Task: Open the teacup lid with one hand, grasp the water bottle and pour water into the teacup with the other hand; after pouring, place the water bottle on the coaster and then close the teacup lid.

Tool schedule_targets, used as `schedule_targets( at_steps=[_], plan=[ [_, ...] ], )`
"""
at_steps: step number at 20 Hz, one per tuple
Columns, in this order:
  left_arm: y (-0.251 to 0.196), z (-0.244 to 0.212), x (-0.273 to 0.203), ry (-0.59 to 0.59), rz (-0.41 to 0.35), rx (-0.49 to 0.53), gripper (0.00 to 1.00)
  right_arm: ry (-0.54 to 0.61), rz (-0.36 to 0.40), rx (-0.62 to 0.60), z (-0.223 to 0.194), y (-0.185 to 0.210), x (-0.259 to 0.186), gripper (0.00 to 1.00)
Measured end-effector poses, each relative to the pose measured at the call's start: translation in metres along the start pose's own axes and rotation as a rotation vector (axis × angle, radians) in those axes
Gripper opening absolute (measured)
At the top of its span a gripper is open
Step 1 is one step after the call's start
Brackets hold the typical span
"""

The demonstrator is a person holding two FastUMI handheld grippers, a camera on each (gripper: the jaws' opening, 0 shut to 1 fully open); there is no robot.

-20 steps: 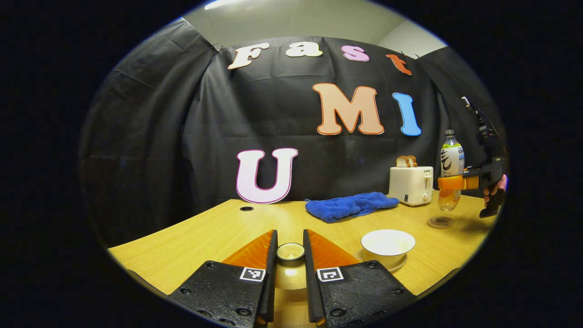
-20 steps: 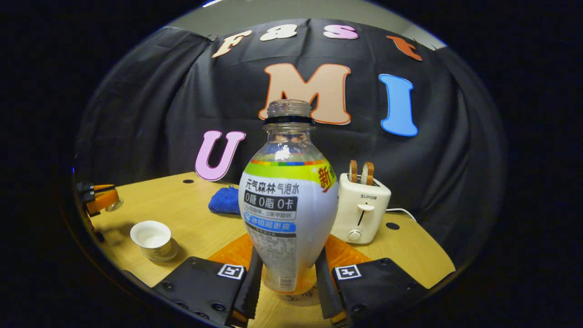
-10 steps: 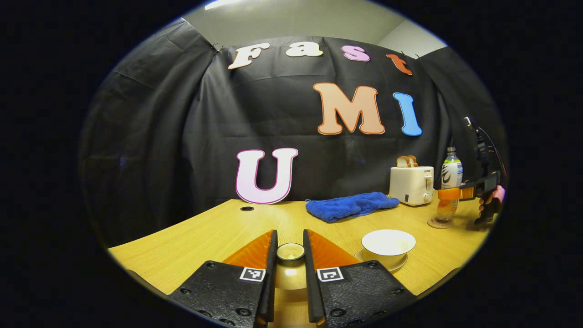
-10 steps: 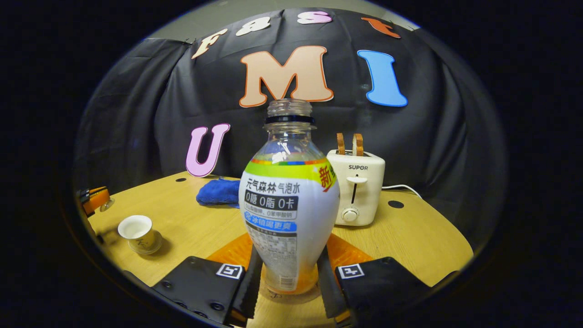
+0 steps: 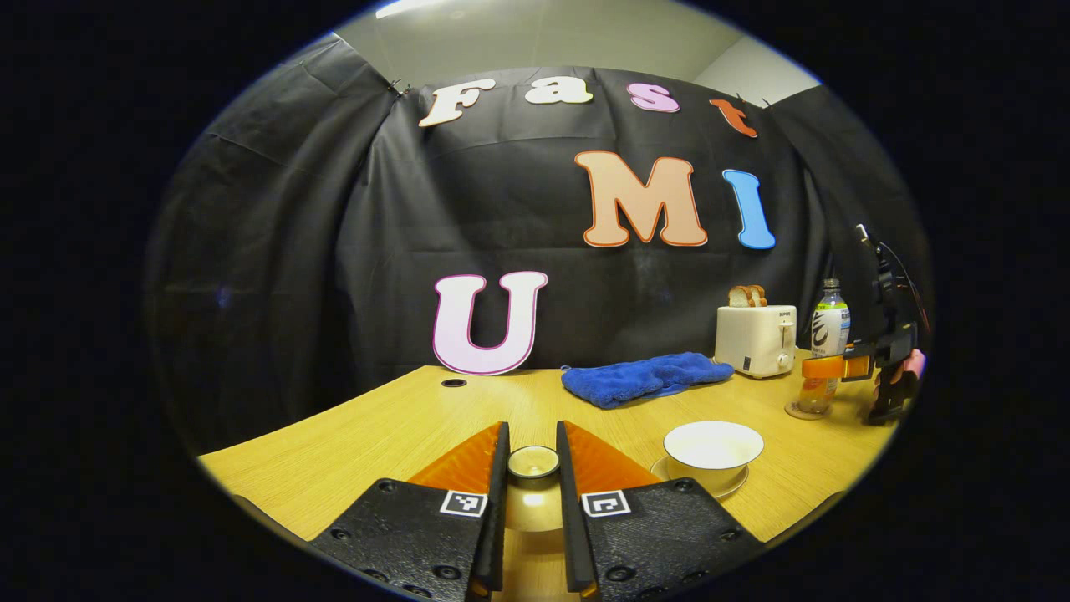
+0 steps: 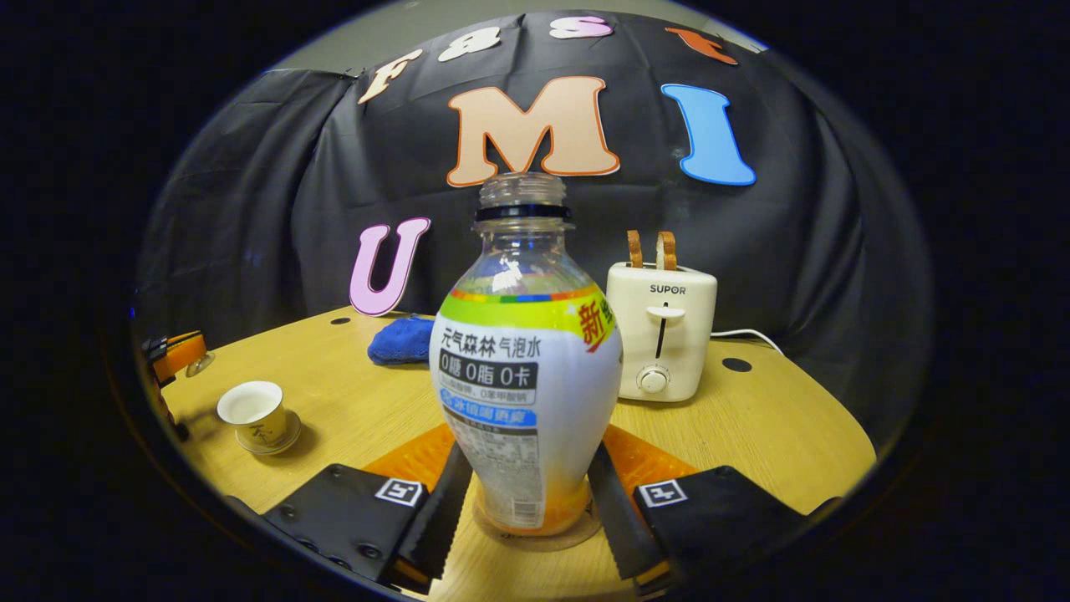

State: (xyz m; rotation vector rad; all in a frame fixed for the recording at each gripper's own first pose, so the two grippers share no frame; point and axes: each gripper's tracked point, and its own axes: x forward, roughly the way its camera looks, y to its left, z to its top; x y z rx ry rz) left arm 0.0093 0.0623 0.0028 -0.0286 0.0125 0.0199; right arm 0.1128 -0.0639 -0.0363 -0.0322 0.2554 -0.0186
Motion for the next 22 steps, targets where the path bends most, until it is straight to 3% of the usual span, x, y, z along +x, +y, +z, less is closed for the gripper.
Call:
schedule_targets(
  at_steps=[2, 5, 10, 12, 14, 15, 16, 17, 19, 22],
  plan=[
    [0.0, 0.0, 0.0, 0.0, 0.0, 0.0, 0.26, -0.009, 0.01, 0.001, -0.001, 0.001, -0.005, 0.8],
    [0.0, 0.0, 0.0, 0.0, 0.0, 0.0, 0.26, -0.021, 0.022, 0.0, -0.003, 0.003, -0.016, 0.98],
    [0.0, 0.0, 0.0, 0.0, 0.002, 0.0, 0.26, -0.029, 0.026, 0.001, -0.009, 0.004, -0.03, 1.0],
    [0.0, 0.0, -0.001, 0.001, 0.002, 0.0, 0.26, -0.037, 0.024, 0.004, -0.01, 0.003, -0.038, 0.92],
    [-0.001, 0.001, -0.002, 0.0, -0.001, 0.0, 0.26, -0.045, 0.007, 0.01, -0.01, 0.0, -0.042, 0.97],
    [-0.001, 0.0, -0.001, 0.001, -0.002, -0.001, 0.26, -0.051, -0.009, 0.015, -0.01, -0.003, -0.047, 0.92],
    [-0.002, 0.001, -0.001, 0.001, -0.004, -0.001, 0.26, -0.061, -0.021, 0.02, -0.01, -0.004, -0.053, 0.97],
    [-0.003, 0.0, -0.001, 0.001, -0.007, -0.002, 0.26, -0.079, -0.033, 0.022, -0.008, -0.006, -0.06, 0.92],
    [-0.003, 0.0, -0.001, 0.002, -0.008, -0.005, 0.27, -0.123, -0.049, 0.018, -0.003, -0.006, -0.072, 0.97],
    [-0.008, 0.0, 0.0, 0.002, -0.008, -0.006, 0.27, -0.171, -0.082, 0.021, 0.001, -0.008, -0.087, 0.92]
  ],
)
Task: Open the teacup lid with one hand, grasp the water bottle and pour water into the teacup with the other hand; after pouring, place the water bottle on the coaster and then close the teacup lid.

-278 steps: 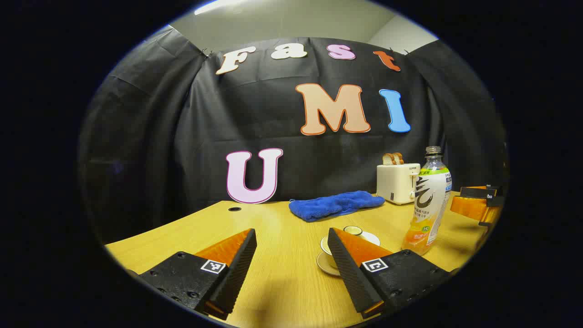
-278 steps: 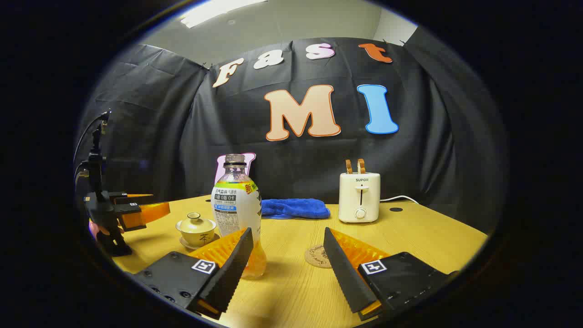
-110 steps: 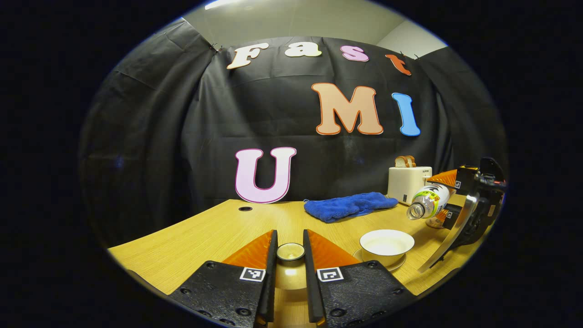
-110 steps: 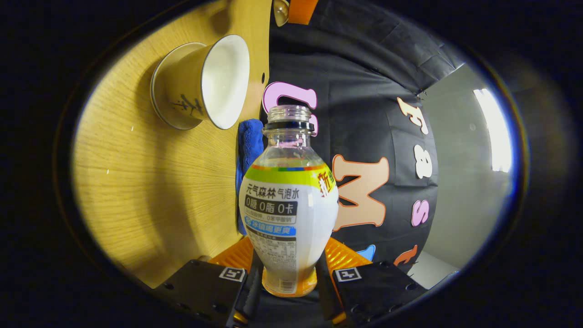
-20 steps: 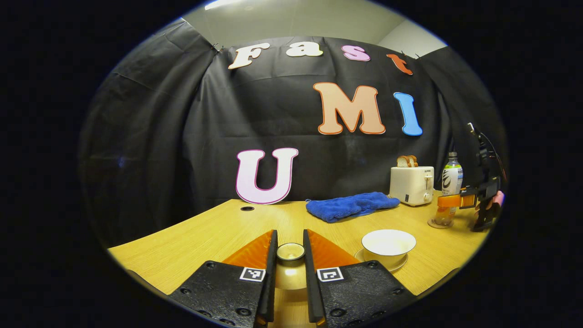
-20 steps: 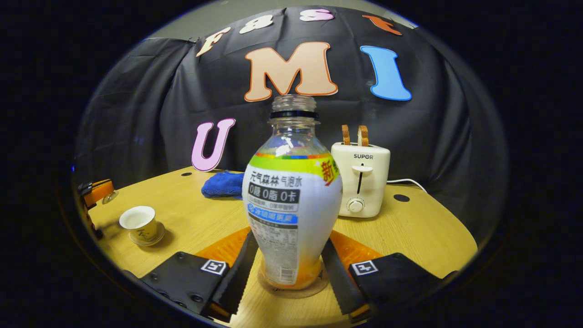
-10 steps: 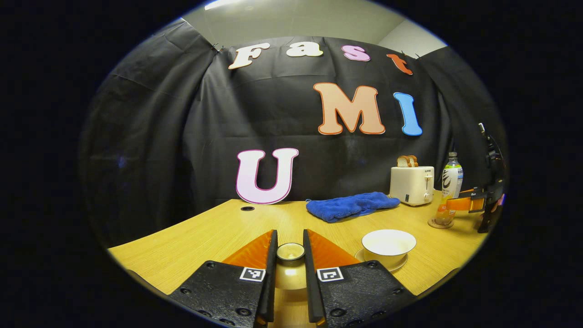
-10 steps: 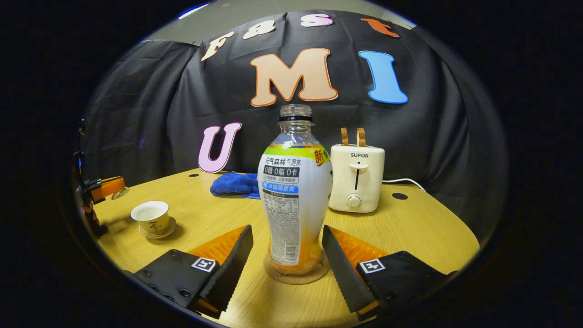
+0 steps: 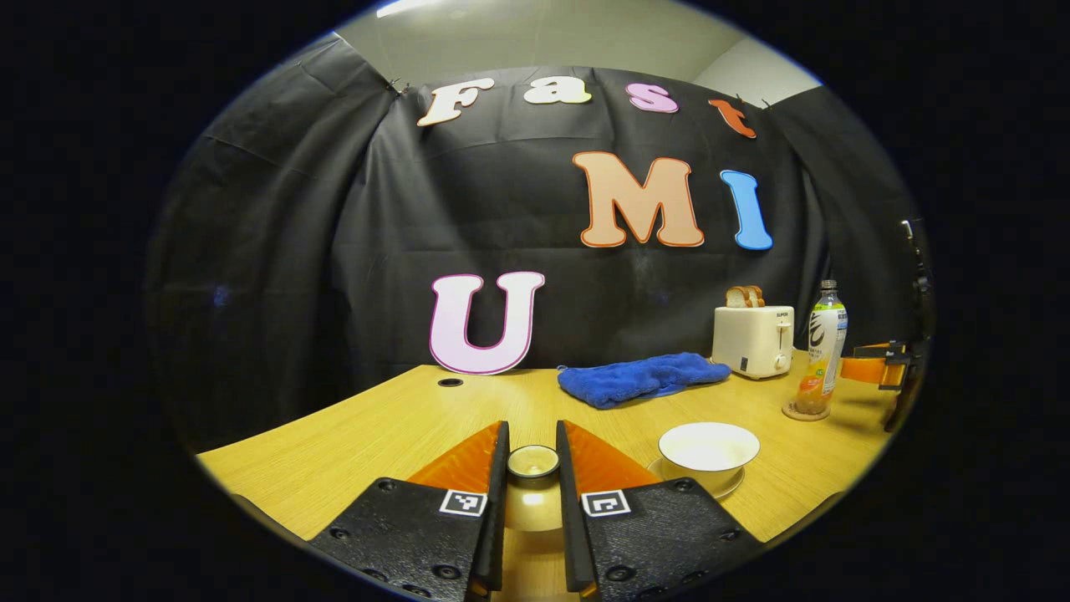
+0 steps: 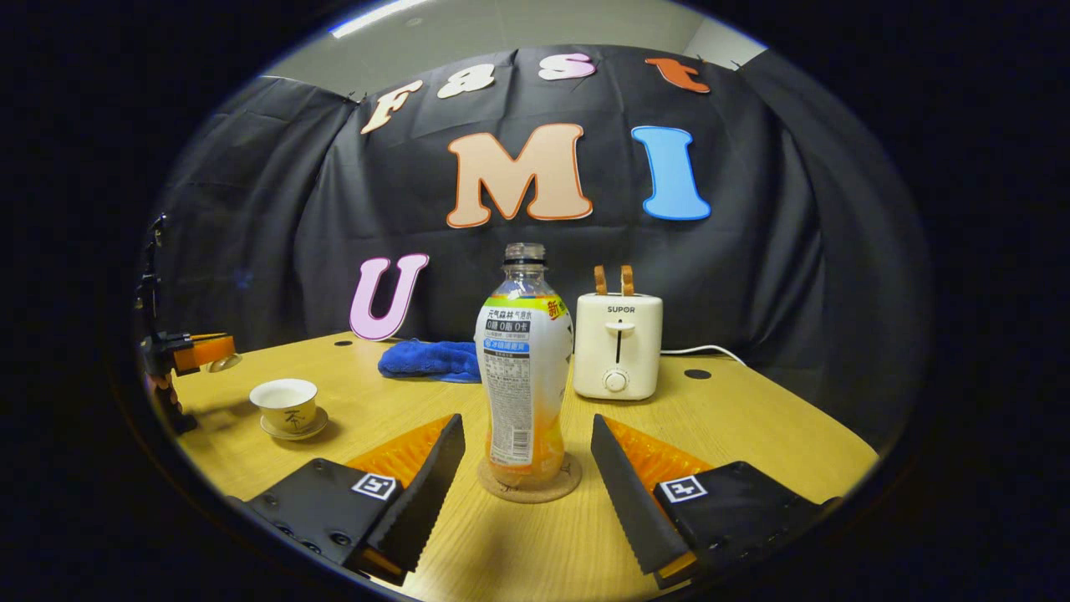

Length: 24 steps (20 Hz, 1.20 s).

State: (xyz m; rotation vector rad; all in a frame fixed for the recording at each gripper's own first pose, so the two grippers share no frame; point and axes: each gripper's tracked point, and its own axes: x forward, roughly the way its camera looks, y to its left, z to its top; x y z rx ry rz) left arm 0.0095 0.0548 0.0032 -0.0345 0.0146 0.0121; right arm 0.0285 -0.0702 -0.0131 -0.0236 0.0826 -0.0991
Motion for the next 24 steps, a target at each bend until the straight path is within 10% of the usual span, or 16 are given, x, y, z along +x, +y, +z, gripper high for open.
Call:
schedule_targets(
  at_steps=[16, 24],
  plan=[
    [-0.112, -0.001, 0.027, 0.001, -0.3, -0.004, 0.27, -0.099, -0.242, 0.026, 0.012, -0.044, -0.034, 0.96],
    [-0.139, -0.008, 0.034, 0.028, -0.385, 0.027, 0.27, -0.098, -0.239, 0.026, 0.011, -0.044, -0.034, 0.92]
  ],
)
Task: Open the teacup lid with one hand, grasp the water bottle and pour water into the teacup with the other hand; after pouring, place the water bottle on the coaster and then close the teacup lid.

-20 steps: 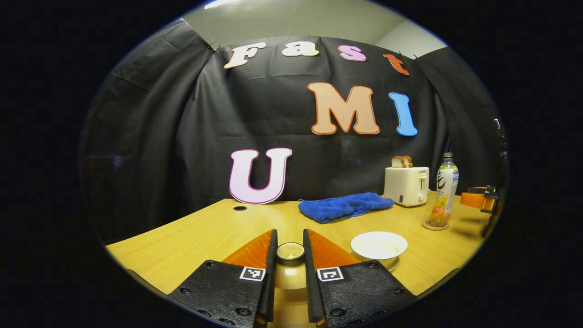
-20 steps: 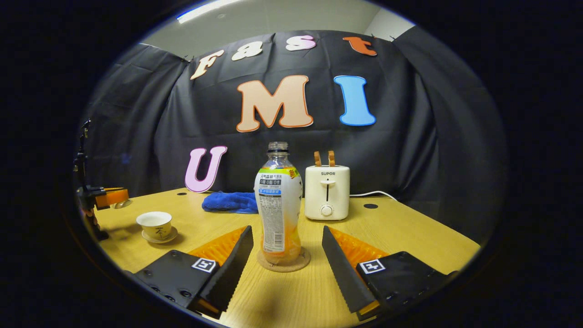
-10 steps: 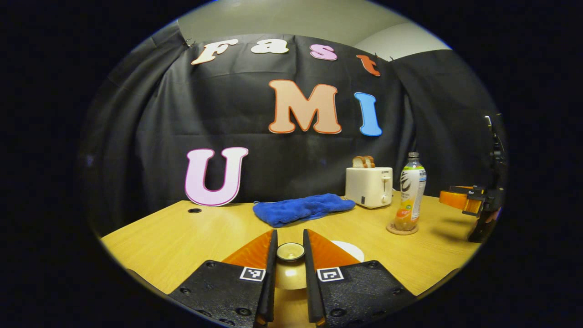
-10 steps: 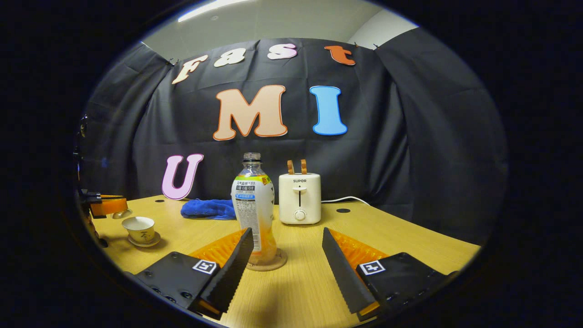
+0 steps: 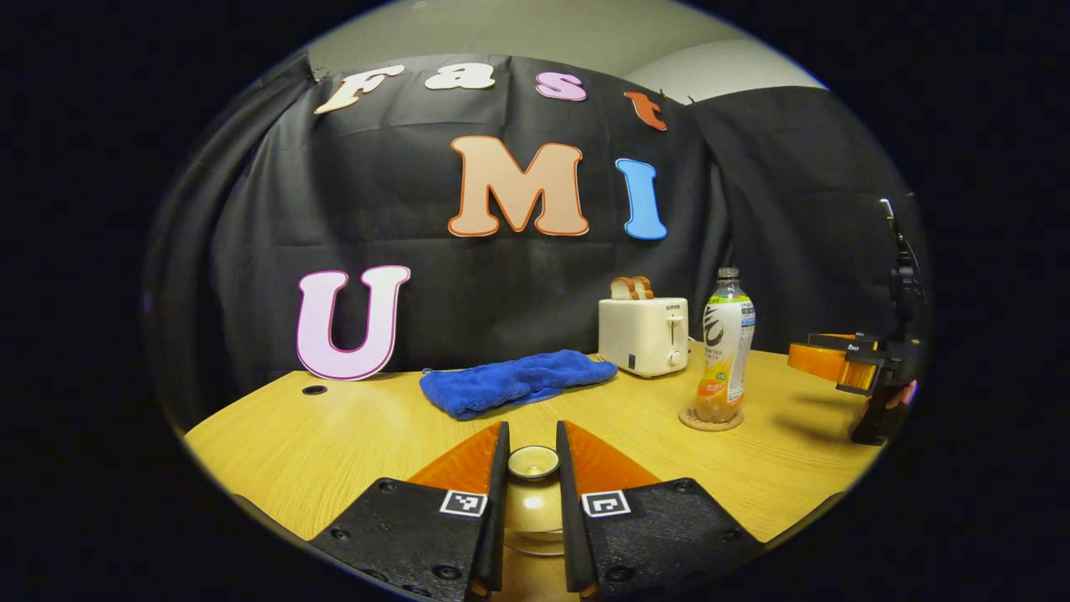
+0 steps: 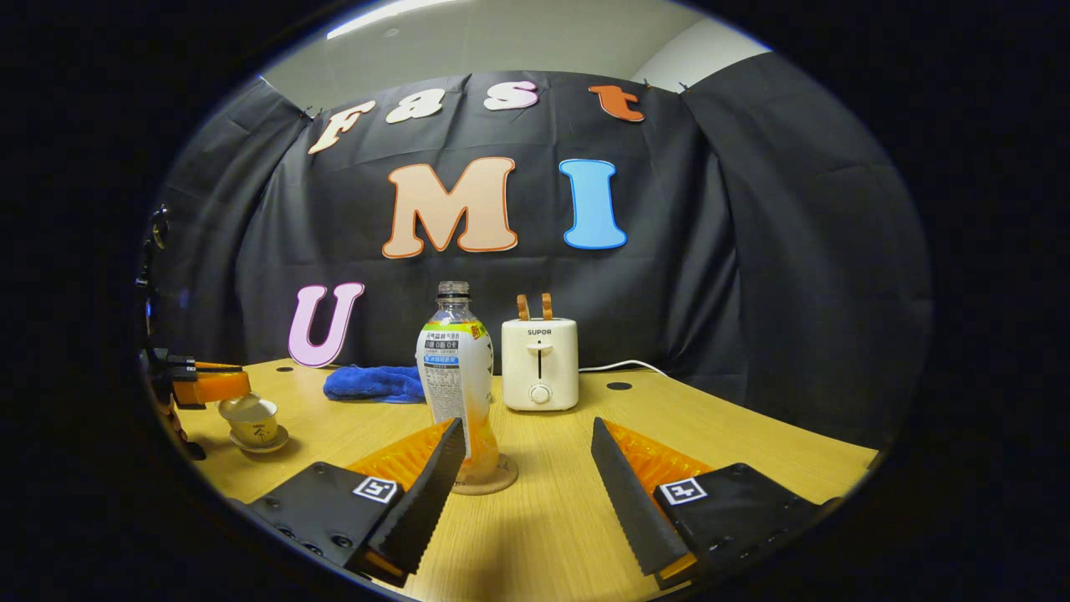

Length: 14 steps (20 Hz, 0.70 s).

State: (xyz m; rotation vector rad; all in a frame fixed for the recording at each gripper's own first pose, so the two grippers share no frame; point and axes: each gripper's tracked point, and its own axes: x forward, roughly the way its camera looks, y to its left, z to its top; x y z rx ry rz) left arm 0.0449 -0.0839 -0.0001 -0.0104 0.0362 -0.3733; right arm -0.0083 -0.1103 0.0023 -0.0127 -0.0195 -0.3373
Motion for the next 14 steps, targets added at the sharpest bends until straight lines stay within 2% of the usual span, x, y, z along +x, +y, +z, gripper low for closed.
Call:
schedule_targets(
  at_steps=[3, 4, 5, 6, 9, 10, 11, 12, 13, 14],
  plan=[
    [-0.004, -0.006, 0.004, 0.035, -0.021, 0.017, 0.26, 0.0, 0.001, 0.001, 0.0, 0.0, 0.0, 0.92],
    [-0.006, -0.008, 0.005, 0.048, -0.029, 0.023, 0.27, 0.0, 0.003, 0.0, 0.0, 0.0, 0.0, 0.96],
    [-0.008, -0.01, 0.007, 0.061, -0.037, 0.03, 0.27, 0.0, 0.003, 0.001, 0.0, 0.0, 0.001, 0.92],
    [-0.009, -0.013, 0.008, 0.077, -0.042, 0.037, 0.26, 0.0, 0.004, 0.001, 0.0, 0.001, 0.001, 0.96],
    [-0.013, -0.019, 0.009, 0.114, -0.053, 0.058, 0.27, 0.0, 0.006, 0.001, -0.001, 0.001, 0.002, 0.96],
    [-0.012, -0.017, 0.008, 0.108, -0.053, 0.058, 0.27, 0.0, 0.006, 0.001, 0.0, 0.0, 0.002, 0.92],
    [-0.011, -0.015, 0.009, 0.103, -0.051, 0.056, 0.28, 0.0, 0.007, 0.001, 0.0, 0.0, 0.002, 0.96],
    [-0.012, -0.015, 0.009, 0.101, -0.05, 0.054, 0.29, 0.0, 0.007, 0.001, -0.001, 0.001, 0.002, 0.92],
    [-0.012, -0.016, 0.007, 0.102, -0.053, 0.055, 0.3, 0.0, 0.007, 0.001, -0.001, 0.001, 0.002, 0.96],
    [-0.011, -0.015, 0.007, 0.098, -0.051, 0.054, 0.39, 0.0, 0.007, 0.001, -0.001, 0.001, 0.003, 0.92]
  ],
)
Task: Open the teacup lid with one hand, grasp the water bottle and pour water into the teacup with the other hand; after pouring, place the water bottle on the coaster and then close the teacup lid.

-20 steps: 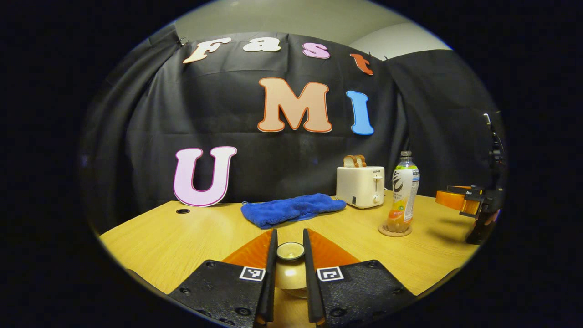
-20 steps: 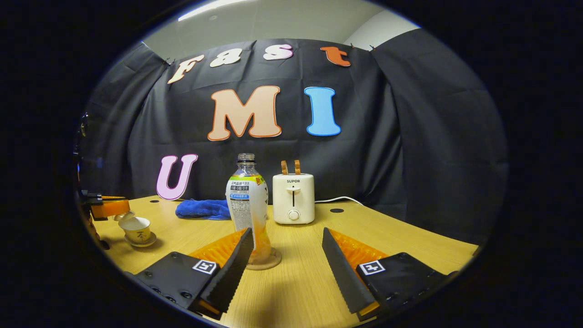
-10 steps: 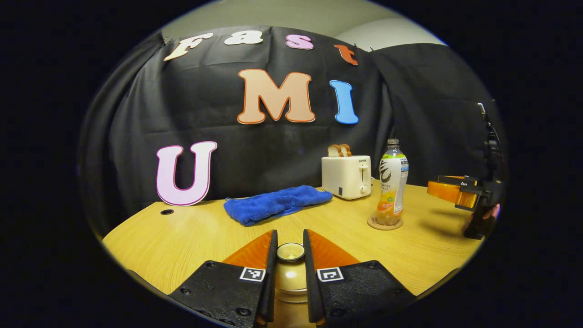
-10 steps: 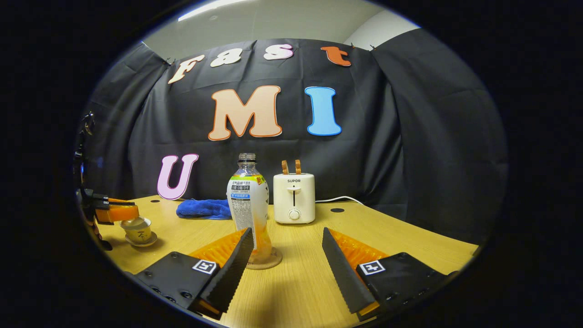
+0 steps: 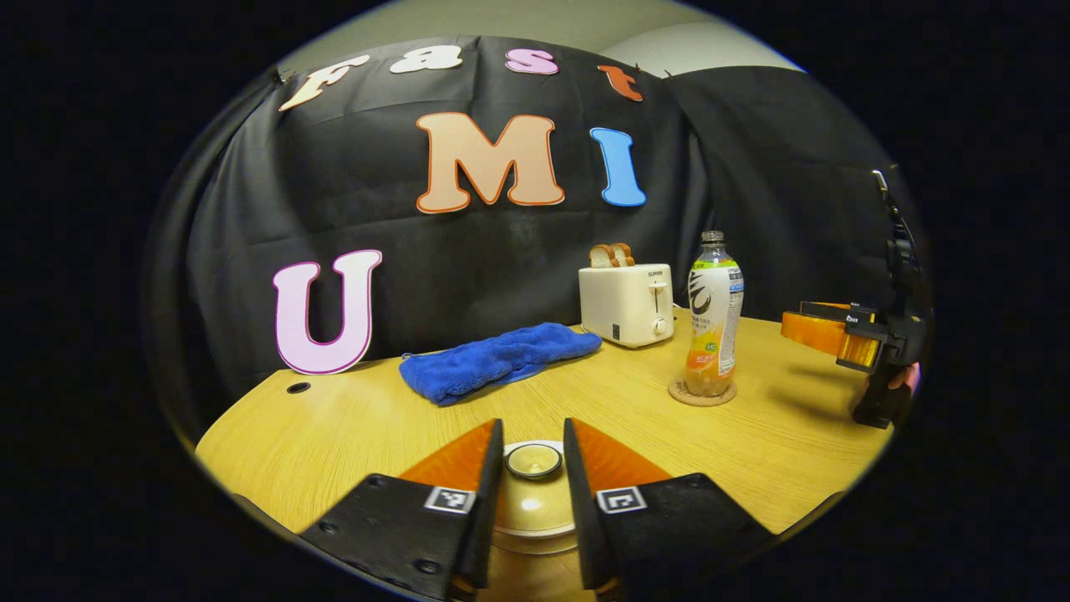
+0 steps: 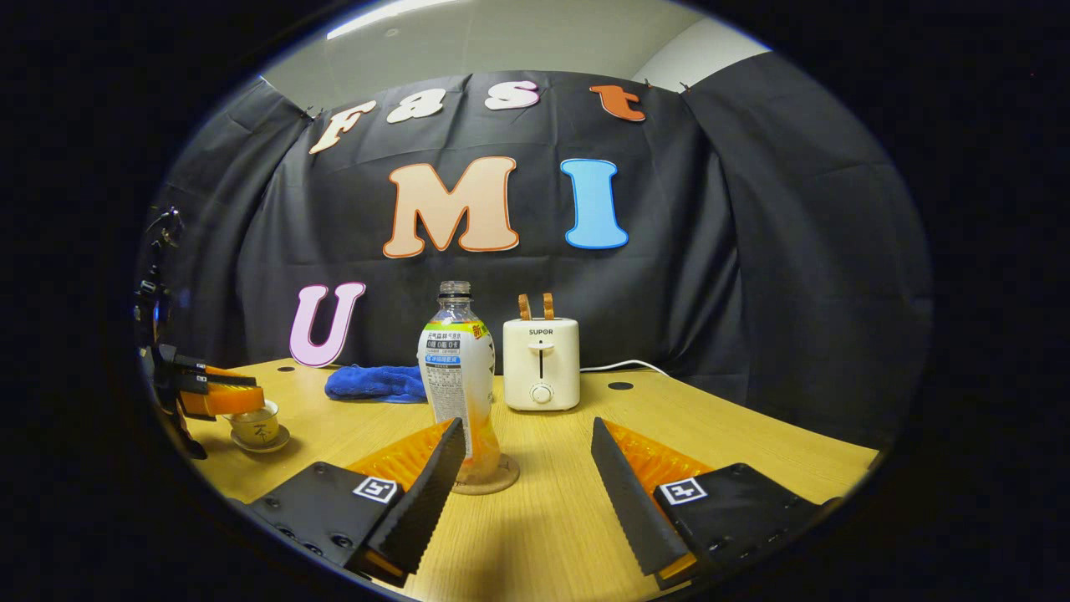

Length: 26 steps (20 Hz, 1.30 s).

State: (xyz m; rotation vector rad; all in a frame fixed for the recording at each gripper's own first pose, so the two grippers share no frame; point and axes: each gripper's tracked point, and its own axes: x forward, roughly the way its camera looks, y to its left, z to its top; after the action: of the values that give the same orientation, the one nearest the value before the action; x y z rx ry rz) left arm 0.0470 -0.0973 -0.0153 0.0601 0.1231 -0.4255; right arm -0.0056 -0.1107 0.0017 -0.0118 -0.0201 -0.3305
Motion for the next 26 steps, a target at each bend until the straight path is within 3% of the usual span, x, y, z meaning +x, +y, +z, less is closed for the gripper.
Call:
schedule_targets(
  at_steps=[3, 5, 10, 13, 14, 15, 16, 19, 22, 23, 25, 26],
  plan=[
    [0.003, 0.002, -0.001, -0.016, 0.01, -0.006, 0.92, 0.0, 0.0, 0.0, 0.0, 0.0, 0.0, 0.96],
    [0.007, 0.005, -0.005, -0.037, 0.033, -0.019, 0.93, 0.0, 0.0, 0.0, 0.0, 0.0, 0.0, 0.92],
    [0.018, 0.021, -0.017, -0.154, 0.065, -0.071, 0.92, 0.0, 0.0, 0.0, 0.0, 0.0, 0.0, 0.92],
    [0.022, 0.016, -0.018, -0.14, 0.089, -0.078, 0.88, 0.0, 0.0, 0.0, 0.0, 0.0, 0.001, 0.96],
    [0.024, 0.017, -0.02, -0.14, 0.096, -0.079, 0.92, -0.001, 0.0, 0.0, 0.0, 0.0, 0.001, 0.92],
    [0.026, 0.015, -0.023, -0.138, 0.109, -0.08, 0.91, 0.0, 0.0, 0.0, 0.0, 0.0, 0.001, 0.97],
    [0.03, 0.015, -0.026, -0.137, 0.13, -0.081, 0.92, 0.0, 0.001, 0.0, 0.0, 0.0, 0.001, 0.92],
    [0.043, 0.012, -0.04, -0.133, 0.2, -0.086, 0.92, 0.0, 0.007, 0.0, 0.0, 0.001, 0.0, 0.96],
    [0.05, 0.011, -0.054, -0.135, 0.249, -0.088, 0.92, 0.0, 0.007, 0.0, 0.0, 0.001, 0.001, 0.92],
    [0.052, 0.01, -0.058, -0.131, 0.261, -0.088, 0.92, 0.0, 0.007, 0.0, 0.0, 0.001, 0.001, 0.97],
    [0.058, 0.009, -0.066, -0.131, 0.29, -0.089, 0.92, 0.0, 0.007, 0.0, -0.001, 0.001, 0.001, 0.92],
    [0.061, 0.009, -0.069, -0.134, 0.305, -0.09, 0.92, -0.001, 0.007, 0.0, 0.0, 0.001, 0.001, 0.97]
  ],
)
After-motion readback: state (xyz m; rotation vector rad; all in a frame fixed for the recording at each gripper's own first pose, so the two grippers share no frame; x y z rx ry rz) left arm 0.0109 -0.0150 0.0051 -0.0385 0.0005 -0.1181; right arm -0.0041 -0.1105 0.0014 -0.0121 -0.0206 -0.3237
